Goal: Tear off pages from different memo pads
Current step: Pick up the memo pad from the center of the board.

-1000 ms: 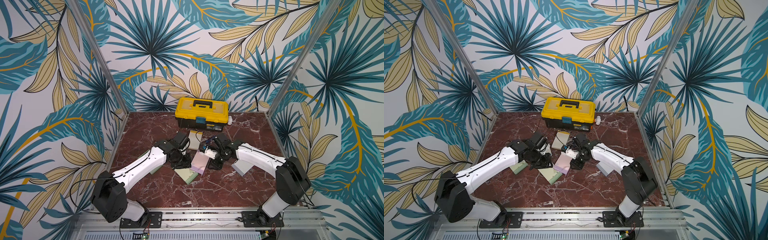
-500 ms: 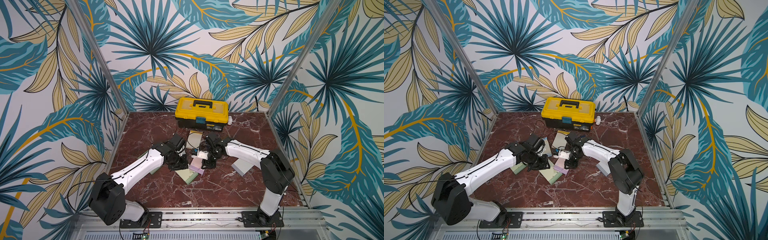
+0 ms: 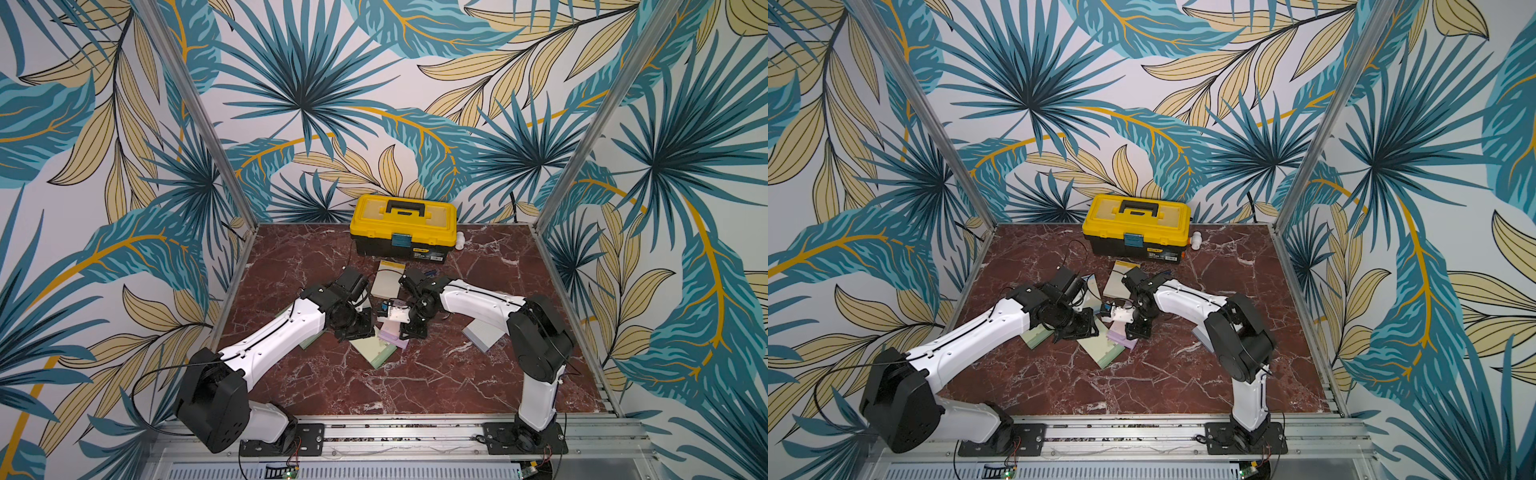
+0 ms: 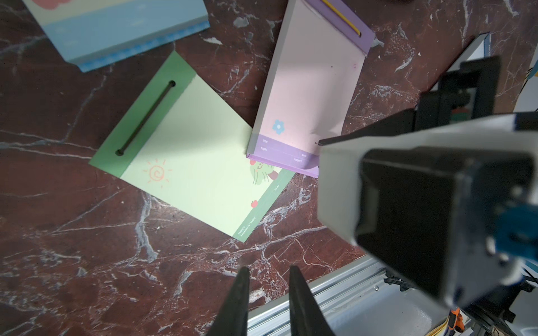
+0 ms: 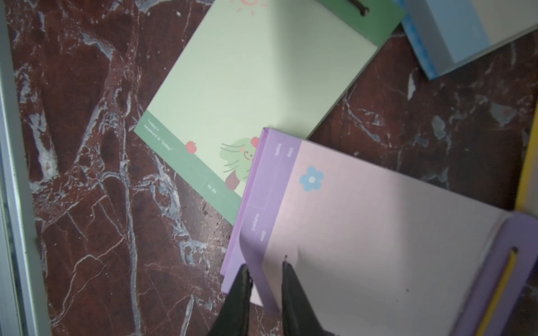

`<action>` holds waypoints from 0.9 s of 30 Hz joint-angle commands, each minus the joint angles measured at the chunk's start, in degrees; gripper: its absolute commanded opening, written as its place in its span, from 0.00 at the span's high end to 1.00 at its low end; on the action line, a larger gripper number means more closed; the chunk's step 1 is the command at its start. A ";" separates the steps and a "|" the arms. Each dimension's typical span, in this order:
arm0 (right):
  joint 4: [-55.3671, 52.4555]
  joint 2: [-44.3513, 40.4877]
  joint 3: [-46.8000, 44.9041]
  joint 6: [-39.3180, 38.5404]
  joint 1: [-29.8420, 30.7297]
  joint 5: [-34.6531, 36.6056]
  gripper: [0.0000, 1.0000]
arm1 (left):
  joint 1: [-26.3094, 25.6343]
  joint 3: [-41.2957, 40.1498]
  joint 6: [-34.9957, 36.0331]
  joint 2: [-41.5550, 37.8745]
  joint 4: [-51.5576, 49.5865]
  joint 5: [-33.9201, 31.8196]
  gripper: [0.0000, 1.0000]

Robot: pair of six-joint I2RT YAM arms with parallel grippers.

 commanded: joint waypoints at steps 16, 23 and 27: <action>3.17 -13.42 1.30 8.51 -2.15 -1.61 1.00 | 1.16 -1.85 12.42 -11.80 9.68 7.59 0.54; 3.89 -18.03 2.18 7.70 -3.41 -4.63 1.00 | 2.68 -3.55 14.02 -12.99 15.52 10.56 0.32; 0.77 -20.39 5.59 5.60 -4.04 -6.96 1.00 | 4.12 -1.57 16.84 -11.45 14.23 13.20 0.30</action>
